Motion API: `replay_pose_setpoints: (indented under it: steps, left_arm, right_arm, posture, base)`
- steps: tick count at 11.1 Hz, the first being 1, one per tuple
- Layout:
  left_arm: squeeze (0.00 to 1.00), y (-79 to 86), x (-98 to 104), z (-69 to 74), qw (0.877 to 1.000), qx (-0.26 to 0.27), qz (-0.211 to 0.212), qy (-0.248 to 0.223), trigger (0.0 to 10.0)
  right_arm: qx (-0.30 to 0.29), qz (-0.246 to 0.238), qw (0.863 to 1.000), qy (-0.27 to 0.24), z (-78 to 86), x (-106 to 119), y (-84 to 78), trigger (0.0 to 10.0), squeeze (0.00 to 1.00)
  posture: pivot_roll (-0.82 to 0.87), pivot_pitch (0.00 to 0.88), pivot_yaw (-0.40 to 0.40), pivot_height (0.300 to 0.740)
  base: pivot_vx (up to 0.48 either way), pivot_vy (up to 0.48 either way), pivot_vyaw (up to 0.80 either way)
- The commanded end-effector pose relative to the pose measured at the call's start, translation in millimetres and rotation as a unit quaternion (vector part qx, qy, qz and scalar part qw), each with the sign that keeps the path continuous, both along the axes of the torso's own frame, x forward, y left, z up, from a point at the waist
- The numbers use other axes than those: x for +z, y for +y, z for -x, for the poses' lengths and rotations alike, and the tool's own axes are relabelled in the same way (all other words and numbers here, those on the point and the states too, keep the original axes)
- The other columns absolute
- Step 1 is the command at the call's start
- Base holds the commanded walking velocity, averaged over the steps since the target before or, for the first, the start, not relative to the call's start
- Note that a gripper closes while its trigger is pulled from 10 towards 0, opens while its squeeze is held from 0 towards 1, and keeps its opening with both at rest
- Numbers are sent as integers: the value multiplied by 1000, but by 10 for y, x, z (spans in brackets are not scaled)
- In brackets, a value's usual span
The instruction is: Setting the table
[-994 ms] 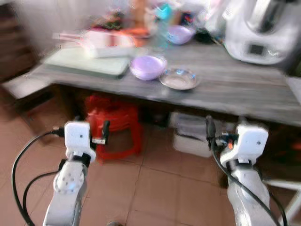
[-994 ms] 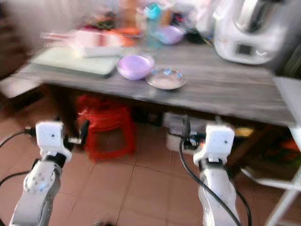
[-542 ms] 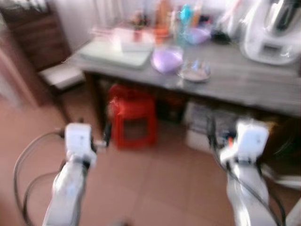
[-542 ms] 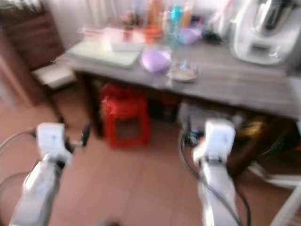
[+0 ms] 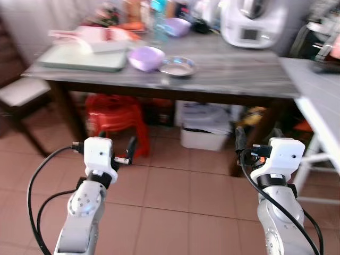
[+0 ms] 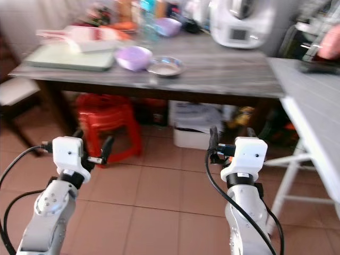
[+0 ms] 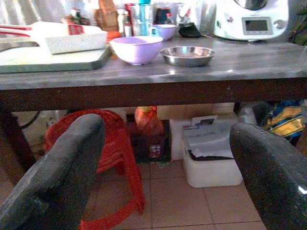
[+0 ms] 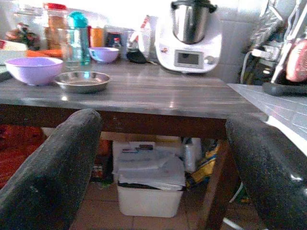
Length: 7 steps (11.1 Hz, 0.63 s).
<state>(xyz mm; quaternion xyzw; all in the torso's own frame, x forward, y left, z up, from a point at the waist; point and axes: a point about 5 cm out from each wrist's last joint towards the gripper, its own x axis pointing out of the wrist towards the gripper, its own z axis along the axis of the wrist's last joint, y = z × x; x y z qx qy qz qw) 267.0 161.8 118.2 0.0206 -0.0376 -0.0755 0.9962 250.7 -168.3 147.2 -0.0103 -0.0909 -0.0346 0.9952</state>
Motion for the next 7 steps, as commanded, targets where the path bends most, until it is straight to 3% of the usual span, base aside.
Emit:
replay_pose_setpoints:
  steps: [1,7]
  left_arm:
    - [0,-8,-16,-6,1000,-3,5,7,10000]
    - [0,-20,4,-37,1000,-6,12,4,10000]
  right_arm:
    - [-3,2,1000,-6,-16,27,-11,10000,0]
    - [-1,2,1000,-7,-55,44,-28,10000,0]
  posture:
    - [67,48,-16,740]
    - [66,45,-14,740]
  base:
    - [0,-390,0]
    - [0,-390,0]
